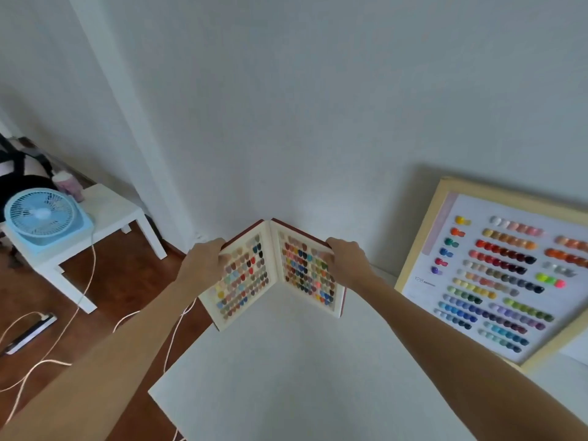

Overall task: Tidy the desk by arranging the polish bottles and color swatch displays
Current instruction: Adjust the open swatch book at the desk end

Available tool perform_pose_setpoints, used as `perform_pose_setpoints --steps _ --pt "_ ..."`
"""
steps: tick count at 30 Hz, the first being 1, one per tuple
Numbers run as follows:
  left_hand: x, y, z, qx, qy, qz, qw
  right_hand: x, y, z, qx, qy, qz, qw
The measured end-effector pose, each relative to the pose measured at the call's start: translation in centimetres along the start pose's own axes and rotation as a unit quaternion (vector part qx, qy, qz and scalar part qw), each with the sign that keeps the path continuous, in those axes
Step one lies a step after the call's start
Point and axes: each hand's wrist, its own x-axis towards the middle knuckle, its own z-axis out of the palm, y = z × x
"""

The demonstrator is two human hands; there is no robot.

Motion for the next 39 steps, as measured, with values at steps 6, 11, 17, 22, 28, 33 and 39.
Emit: perform_pose_setpoints --steps 6,11,17,22,28,33,39 --pt "6.8 3.1 0.4 -0.044 -0.013 0.05 0.998 2.9 2.8 -3.1 0.005 0.051 0.059 0.997" --pt "11.3 4.8 1.8 -0.068 -0.04 0.076 0.994 4.7 4.5 -4.4 -0.023 0.076 0.109 0.991" --pt "14.7 6.2 3.7 -0.067 -0.053 0.113 0.99 6.3 5.9 -4.7 -0.066 0.11 0.167 0.978" --pt "16.5 7.2 4.8 -0.066 -0.059 0.125 0.988 7.4 7.0 -4.6 -0.081 0.115 0.198 0.97" --pt "17.3 7.8 5.6 -0.062 -0.062 0.124 0.988 8.5 8.4 -4.0 -0.077 0.125 0.202 0.968" --pt "17.7 7.5 5.9 -0.062 -0.072 0.127 0.987 9.4 8.9 -3.6 -0.09 0.131 0.202 0.966" --pt "17.5 7.9 5.5 -0.053 -0.094 0.115 0.988 9.2 8.4 -3.6 -0.121 0.145 0.201 0.961"
